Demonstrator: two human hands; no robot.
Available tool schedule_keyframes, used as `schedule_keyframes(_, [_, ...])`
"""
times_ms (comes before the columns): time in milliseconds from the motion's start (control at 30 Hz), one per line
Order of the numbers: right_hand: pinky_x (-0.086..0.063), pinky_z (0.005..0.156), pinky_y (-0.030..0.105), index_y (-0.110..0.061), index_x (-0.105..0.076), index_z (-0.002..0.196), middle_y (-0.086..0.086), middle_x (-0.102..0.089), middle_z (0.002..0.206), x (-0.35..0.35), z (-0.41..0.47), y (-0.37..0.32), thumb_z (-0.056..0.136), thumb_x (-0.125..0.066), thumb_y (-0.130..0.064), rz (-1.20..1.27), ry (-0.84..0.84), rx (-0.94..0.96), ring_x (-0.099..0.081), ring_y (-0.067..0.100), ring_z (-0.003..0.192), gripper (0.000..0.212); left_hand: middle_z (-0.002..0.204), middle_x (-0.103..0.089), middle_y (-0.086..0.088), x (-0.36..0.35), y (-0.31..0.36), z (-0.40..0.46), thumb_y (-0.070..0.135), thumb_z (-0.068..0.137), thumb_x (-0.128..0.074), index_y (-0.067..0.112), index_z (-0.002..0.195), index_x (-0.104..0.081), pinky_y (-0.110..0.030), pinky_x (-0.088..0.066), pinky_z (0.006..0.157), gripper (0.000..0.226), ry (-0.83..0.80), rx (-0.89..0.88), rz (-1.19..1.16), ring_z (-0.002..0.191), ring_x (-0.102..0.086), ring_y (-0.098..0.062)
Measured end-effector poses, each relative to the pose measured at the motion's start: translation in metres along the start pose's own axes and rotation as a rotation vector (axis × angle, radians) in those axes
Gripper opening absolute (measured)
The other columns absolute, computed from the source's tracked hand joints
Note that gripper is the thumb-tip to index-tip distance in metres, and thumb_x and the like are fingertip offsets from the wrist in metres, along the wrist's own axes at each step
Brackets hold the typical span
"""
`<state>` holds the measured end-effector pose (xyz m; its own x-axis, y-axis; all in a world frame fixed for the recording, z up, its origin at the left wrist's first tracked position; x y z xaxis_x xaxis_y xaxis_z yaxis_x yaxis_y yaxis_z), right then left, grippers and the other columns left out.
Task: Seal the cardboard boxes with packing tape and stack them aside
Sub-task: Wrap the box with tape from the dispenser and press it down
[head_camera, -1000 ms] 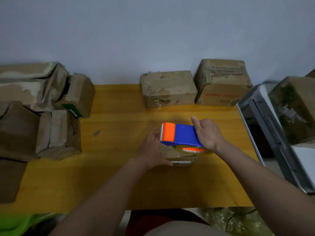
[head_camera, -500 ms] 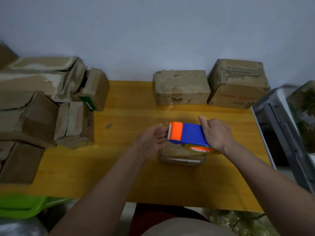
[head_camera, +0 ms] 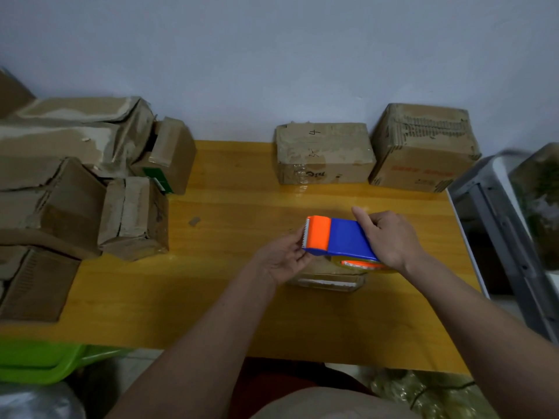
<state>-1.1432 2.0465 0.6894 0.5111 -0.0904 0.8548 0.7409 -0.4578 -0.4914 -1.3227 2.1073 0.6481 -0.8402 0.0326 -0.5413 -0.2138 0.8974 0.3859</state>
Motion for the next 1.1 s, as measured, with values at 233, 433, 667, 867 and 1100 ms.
schedule_keyframes(233, [-0.045, 0.06, 0.034, -0.007, -0.059, 0.066, 0.01, -0.064, 0.063, 0.003, -0.004, 0.002, 0.095, -0.032, -0.057, 0.085, -0.018, -0.023, -0.062, 0.023, 0.062, 0.063, 0.084, -0.073, -0.014, -0.004, -0.004, -0.003, 0.008, 0.068, -0.071, 0.004, 0.106, -0.058, -0.031, -0.059, 0.063, 0.041, -0.083, 0.015, -0.13, 0.085, -0.069, -0.02])
schedule_keyframes(433, [-0.045, 0.061, 0.032, -0.005, -0.06, 0.072, 0.008, -0.065, 0.065, 0.005, -0.007, 0.004, 0.095, -0.033, -0.055, 0.129, -0.032, -0.023, -0.064, 0.021, 0.063, 0.062, 0.076, -0.072, -0.016, -0.014, -0.009, -0.006, 0.001, 0.077, -0.066, 0.003, 0.09, -0.057, -0.031, -0.058, 0.072, 0.016, -0.066, 0.005, -0.151, 0.081, -0.067, -0.02])
schedule_keyframes(667, [-0.043, 0.058, 0.03, -0.007, -0.057, 0.065, 0.011, -0.065, 0.064, 0.007, -0.004, 0.004, 0.092, -0.035, -0.06, 0.165, -0.041, -0.032, -0.063, 0.023, 0.063, 0.063, 0.09, -0.07, -0.018, -0.001, -0.003, 0.003, 0.025, 0.101, -0.045, 0.002, 0.107, -0.062, -0.035, -0.051, 0.078, 0.029, -0.034, 0.027, -0.167, 0.092, -0.063, -0.025])
schedule_keyframes(867, [-0.045, 0.058, 0.029, -0.001, -0.067, 0.073, 0.01, -0.068, 0.065, 0.012, 0.001, 0.003, 0.063, -0.06, -0.068, 0.257, -0.278, -0.004, -0.065, 0.02, 0.06, 0.067, 0.088, -0.067, -0.014, 0.003, -0.001, 0.01, 0.01, 0.091, -0.063, 0.002, 0.099, -0.059, -0.029, -0.059, 0.063, 0.012, 0.027, 0.01, -0.09, 0.083, -0.064, -0.019])
schedule_keyframes(1100, [-0.041, 0.045, 0.016, -0.014, -0.065, 0.062, -0.004, -0.065, 0.054, 0.013, 0.007, -0.002, 0.071, -0.077, -0.046, 0.275, -0.378, 0.0, -0.06, 0.004, 0.047, 0.036, 0.067, -0.069, -0.003, 0.023, 0.002, 0.015, 0.002, 0.091, -0.062, 0.008, 0.086, -0.064, -0.018, -0.05, 0.049, 0.008, 0.214, -0.132, 0.076, 0.058, -0.064, -0.007])
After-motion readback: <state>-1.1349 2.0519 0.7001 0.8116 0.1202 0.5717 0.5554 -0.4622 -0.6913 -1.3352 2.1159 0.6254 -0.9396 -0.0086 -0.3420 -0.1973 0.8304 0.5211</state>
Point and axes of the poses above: each hand's wrist, its own z-axis towards the middle knuckle, its own x-axis out of the back of the hand, y = z × x, the point moved 2 cm from there along z, towards the middle knuckle
